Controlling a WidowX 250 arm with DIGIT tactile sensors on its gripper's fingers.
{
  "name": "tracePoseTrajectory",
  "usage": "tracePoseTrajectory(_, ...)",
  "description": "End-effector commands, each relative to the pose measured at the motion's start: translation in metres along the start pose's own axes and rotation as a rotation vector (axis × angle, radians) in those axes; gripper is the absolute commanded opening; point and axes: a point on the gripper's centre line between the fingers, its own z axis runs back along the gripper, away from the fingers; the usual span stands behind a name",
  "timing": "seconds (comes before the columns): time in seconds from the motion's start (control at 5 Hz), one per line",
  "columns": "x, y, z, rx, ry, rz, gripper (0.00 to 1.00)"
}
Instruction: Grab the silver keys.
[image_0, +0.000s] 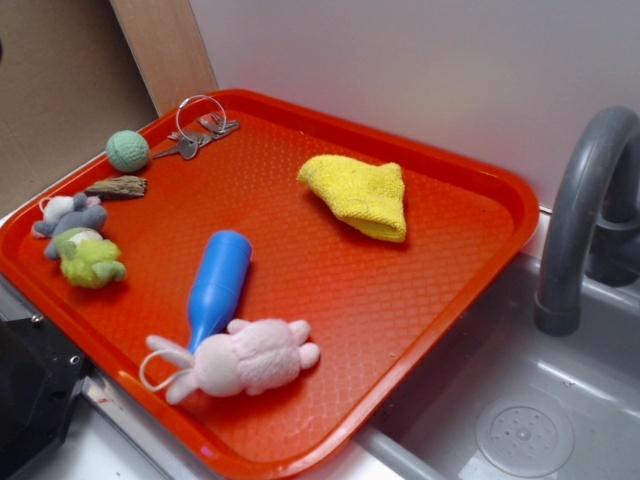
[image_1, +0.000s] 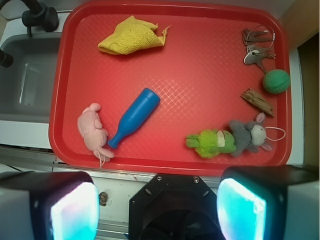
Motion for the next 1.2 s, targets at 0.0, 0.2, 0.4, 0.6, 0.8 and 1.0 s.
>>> tracePoseTrajectory(0.0, 0.000, 0.000, 0.000, 0.000, 0.000, 0.000, 1.00)
tracePoseTrajectory(0.2, 0.035, 0.020, -0.016, 0.001, 0.042, -0.037, 1.00)
tracePoseTrajectory(0.4, 0.059, 0.047, -0.023, 0.015, 0.057, 0.007, 1.00)
tracePoseTrajectory(0.6, 0.093, 0.081, -0.052, 0.012, 0.091, 0.086, 1.00)
tracePoseTrajectory(0.8, 0.118, 0.120, -0.070, 0.047, 0.089, 0.188, 1.00)
tracePoseTrajectory(1.0, 0.131, 0.150, -0.076, 0.098, 0.064, 0.257, 1.00)
